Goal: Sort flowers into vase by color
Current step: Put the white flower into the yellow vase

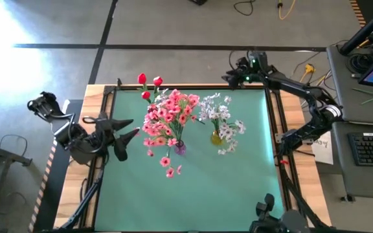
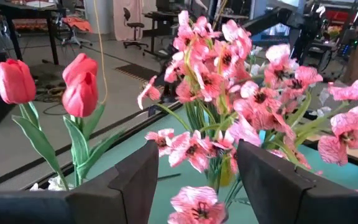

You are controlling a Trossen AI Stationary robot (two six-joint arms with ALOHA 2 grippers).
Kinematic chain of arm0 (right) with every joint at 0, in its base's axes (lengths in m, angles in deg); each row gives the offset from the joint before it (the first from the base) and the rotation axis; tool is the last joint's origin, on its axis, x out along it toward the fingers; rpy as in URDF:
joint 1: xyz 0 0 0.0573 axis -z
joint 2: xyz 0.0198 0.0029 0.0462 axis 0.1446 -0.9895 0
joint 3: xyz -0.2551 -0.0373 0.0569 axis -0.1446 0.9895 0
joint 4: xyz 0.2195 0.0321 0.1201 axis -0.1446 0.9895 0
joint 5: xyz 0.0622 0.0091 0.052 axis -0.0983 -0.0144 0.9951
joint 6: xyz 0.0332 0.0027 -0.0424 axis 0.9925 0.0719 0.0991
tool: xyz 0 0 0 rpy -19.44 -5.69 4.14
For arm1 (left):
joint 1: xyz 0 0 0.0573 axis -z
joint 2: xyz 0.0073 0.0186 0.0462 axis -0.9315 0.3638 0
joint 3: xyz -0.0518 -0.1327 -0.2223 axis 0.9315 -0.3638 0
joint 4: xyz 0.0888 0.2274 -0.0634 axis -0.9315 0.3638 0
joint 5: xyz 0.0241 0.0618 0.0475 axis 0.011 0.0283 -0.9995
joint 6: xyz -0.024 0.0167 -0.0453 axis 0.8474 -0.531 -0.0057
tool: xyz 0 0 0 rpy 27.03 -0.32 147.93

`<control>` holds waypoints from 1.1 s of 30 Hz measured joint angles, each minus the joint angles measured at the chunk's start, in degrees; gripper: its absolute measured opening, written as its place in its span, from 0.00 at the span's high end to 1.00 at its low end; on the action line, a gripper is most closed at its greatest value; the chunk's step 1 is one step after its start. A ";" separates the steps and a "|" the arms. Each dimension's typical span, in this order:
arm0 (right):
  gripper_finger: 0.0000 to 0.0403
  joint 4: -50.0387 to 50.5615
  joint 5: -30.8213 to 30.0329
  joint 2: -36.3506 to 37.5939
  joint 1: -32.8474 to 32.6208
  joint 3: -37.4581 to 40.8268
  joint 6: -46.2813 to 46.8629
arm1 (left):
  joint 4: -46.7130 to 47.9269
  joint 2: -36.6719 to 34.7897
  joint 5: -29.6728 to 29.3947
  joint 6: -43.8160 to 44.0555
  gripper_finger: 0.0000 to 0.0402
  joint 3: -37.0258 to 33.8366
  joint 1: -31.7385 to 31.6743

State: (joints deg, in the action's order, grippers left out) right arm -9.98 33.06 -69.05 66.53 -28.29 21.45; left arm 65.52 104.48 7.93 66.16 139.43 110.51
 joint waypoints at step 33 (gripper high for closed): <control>0.46 -21.57 -1.92 -13.37 -13.09 2.90 6.33 | 0.51 -6.43 -3.95 -18.66 0.49 1.66 -1.52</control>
State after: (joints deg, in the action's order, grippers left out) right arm -31.56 31.14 -82.43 53.44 -25.39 27.79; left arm 66.03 98.05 3.98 47.51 141.09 109.00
